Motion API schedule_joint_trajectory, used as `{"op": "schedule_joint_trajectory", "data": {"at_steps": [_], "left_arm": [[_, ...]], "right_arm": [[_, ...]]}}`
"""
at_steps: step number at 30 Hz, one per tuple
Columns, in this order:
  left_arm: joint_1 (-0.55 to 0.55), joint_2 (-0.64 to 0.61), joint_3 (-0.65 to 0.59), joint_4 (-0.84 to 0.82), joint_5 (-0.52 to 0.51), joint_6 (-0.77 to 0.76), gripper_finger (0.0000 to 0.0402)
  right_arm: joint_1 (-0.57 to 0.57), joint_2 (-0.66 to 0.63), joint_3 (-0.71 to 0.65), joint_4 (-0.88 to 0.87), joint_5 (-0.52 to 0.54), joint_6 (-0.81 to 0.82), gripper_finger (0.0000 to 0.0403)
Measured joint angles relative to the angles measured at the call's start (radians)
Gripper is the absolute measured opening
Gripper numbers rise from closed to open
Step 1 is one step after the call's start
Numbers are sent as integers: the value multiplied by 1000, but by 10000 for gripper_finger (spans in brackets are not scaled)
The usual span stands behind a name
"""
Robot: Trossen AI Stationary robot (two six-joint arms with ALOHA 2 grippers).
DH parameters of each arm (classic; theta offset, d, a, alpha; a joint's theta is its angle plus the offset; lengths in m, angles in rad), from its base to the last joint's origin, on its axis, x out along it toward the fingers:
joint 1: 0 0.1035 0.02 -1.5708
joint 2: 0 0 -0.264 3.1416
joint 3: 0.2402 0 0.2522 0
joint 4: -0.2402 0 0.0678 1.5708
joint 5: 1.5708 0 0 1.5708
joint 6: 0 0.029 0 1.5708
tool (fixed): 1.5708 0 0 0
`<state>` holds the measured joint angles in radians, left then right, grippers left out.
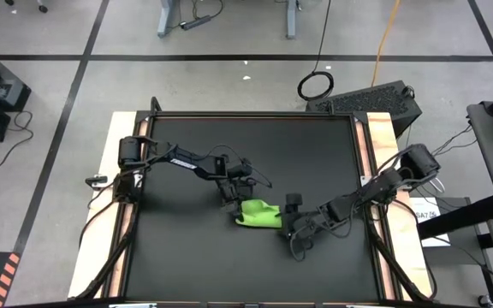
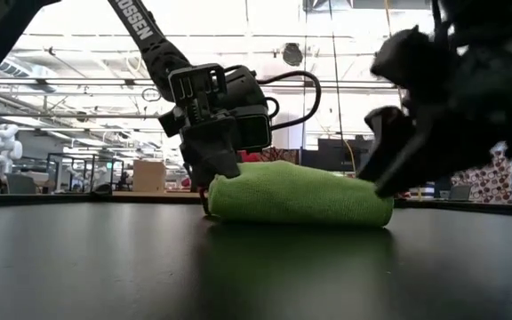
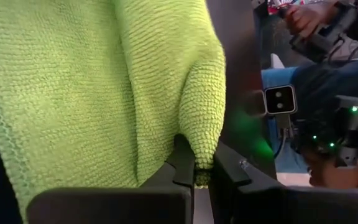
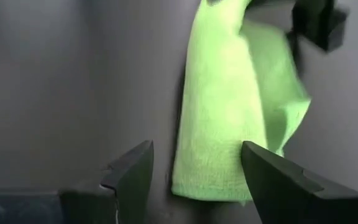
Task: Roll towel into tight, uniform cylinder
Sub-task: Roll the green towel
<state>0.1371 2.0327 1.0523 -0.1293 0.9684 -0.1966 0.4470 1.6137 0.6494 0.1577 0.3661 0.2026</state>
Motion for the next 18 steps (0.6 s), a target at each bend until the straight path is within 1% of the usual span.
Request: {"op": "schedule_joint_trajectory", "data": {"at_steps": [3,6,12,15,18], "left_arm": [[1,0,0,-6,0,0,20],[-3,1,0,-9,-4,0,20],[-17,1,0,-36,-38,24,20],[-23,0,1,-51,-74,41,20],[-23,-1,1,-55,-87,53,31]], "right_arm": [[0,46,-1,5,5,11,233],[0,80,-1,13,55,22,233],[-12,124,2,42,58,49,224],[-20,134,2,46,47,74,199],[-36,135,2,45,10,103,151]]}}
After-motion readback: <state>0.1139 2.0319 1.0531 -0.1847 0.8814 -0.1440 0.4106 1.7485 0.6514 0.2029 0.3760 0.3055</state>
